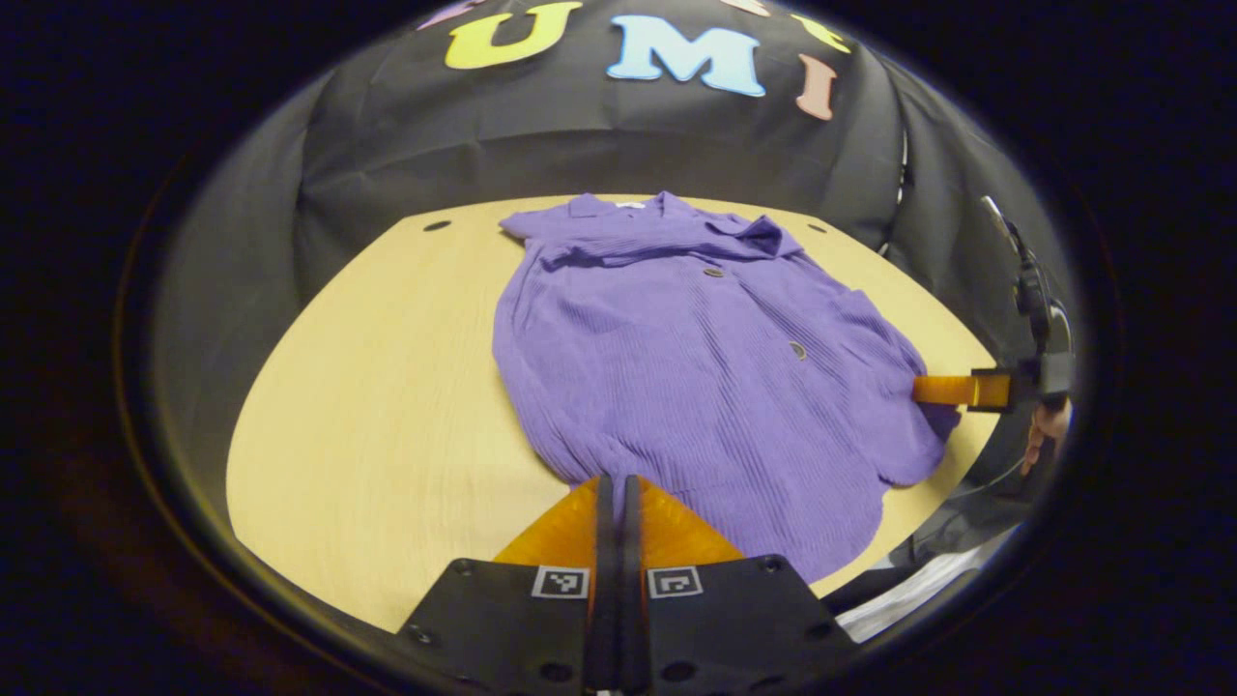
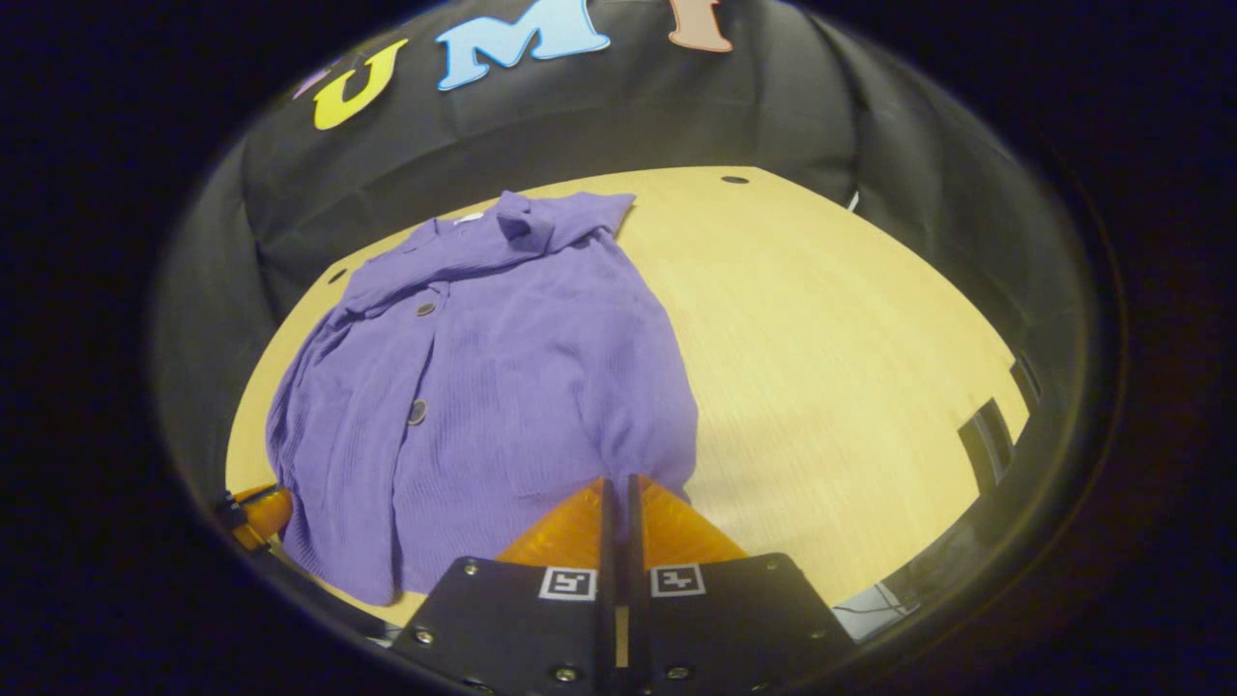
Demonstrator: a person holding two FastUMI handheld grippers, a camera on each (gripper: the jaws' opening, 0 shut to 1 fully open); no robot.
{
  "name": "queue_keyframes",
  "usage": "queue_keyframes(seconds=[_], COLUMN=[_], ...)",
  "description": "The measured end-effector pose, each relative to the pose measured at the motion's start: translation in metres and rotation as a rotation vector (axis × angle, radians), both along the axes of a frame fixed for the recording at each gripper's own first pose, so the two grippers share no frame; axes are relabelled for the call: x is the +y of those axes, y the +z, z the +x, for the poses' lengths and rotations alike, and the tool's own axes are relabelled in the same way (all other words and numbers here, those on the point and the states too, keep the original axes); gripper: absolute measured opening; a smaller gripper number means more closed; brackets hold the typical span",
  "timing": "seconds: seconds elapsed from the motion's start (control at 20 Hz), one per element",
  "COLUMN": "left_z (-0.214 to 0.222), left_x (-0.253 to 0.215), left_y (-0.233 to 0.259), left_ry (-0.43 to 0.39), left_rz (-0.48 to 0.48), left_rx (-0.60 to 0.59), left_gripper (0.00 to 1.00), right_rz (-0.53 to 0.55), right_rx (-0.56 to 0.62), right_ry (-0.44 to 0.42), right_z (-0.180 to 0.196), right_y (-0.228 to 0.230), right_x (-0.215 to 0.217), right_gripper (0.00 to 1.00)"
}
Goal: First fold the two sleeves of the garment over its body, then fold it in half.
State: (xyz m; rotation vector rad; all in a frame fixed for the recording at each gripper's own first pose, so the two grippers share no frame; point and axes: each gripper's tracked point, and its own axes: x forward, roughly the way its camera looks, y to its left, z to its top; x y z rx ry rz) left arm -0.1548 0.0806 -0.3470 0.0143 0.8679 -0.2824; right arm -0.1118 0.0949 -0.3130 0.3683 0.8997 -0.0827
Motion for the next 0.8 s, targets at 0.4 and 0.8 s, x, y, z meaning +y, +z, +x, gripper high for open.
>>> queue_keyframes(seconds=[0.4,0.8], left_z=[0.017,0.05], left_x=[-0.025,-0.049], left_y=[0.041,0.076], left_ry=[0.037,0.047], left_rz=[-0.197,-0.298], left_rx=[0.011,-0.036], left_gripper=[0.07,0.07], right_rz=[0.022,0.083], right_rx=[-0.067,-0.128], right_ry=[0.029,0.061], right_z=[0.012,0.041], right_y=[0.04,0.075], right_x=[-0.004,0.006], right_gripper=[0.04,0.04])
